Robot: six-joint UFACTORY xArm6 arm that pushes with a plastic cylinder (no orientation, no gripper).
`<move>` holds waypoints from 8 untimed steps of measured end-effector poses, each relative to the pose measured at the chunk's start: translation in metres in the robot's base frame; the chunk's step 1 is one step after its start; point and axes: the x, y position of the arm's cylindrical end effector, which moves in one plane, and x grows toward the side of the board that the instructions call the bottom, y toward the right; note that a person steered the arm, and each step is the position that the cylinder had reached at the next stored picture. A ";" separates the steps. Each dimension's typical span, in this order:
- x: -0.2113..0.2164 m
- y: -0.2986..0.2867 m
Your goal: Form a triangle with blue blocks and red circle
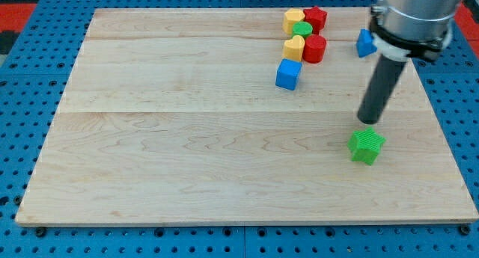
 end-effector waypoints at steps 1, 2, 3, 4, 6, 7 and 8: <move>0.061 -0.002; 0.069 -0.023; 0.020 0.006; -0.029 0.019; -0.145 0.062; -0.165 0.064; -0.168 0.014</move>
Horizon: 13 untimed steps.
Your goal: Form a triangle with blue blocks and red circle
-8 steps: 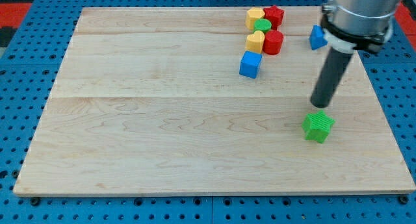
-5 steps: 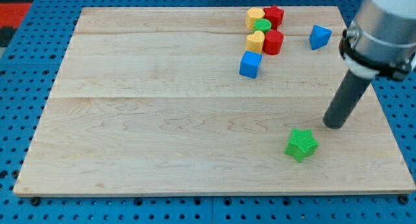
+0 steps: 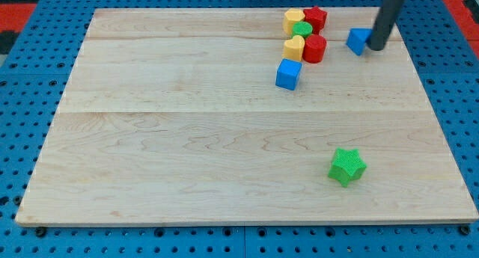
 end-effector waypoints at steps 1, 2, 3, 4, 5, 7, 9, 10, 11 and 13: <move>-0.002 -0.018; -0.024 0.043; -0.046 0.006; -0.037 -0.069; 0.014 -0.090; 0.063 -0.123; 0.153 -0.112; 0.166 -0.116; 0.165 -0.116; 0.147 -0.090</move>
